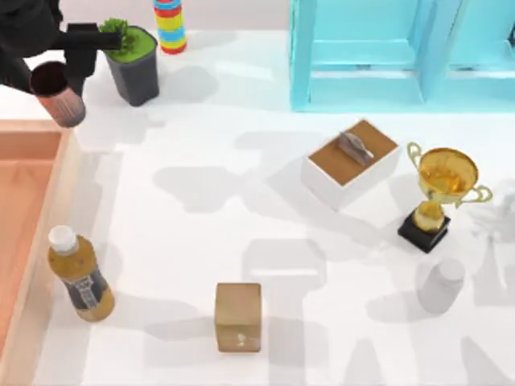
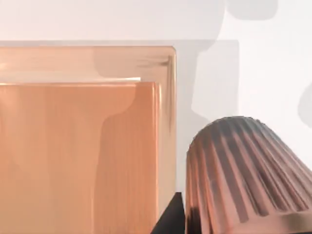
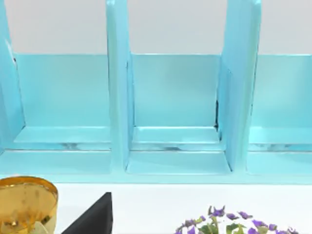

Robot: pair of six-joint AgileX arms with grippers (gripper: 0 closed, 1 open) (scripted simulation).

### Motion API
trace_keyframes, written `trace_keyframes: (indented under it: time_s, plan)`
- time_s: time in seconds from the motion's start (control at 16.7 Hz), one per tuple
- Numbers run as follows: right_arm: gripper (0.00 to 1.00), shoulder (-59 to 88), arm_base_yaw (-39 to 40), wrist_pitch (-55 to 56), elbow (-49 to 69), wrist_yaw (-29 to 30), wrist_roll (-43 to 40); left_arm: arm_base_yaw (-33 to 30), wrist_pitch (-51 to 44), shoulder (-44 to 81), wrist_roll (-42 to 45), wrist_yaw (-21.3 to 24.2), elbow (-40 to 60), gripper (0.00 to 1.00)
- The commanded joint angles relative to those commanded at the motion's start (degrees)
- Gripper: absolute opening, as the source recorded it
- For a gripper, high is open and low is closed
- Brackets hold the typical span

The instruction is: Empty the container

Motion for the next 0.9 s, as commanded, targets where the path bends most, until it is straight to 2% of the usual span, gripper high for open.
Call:
trace_keyframes:
  time_s: [0.24,0.42,0.9]
  plan:
    - [1.0,0.0,0.0,0.0,0.0,0.0,0.0,-9.8,0.8,3.7,-8.7,-0.2,-3.3,0.0]
    - [1.0,0.0,0.0,0.0,0.0,0.0,0.0,-13.8,0.1,5.4,-12.7,-0.1,-5.9,0.0]
    - [1.0,0.0,0.0,0.0,0.0,0.0,0.0,-14.2,2.1,6.0,-13.2,-0.1,-8.0,0.0]
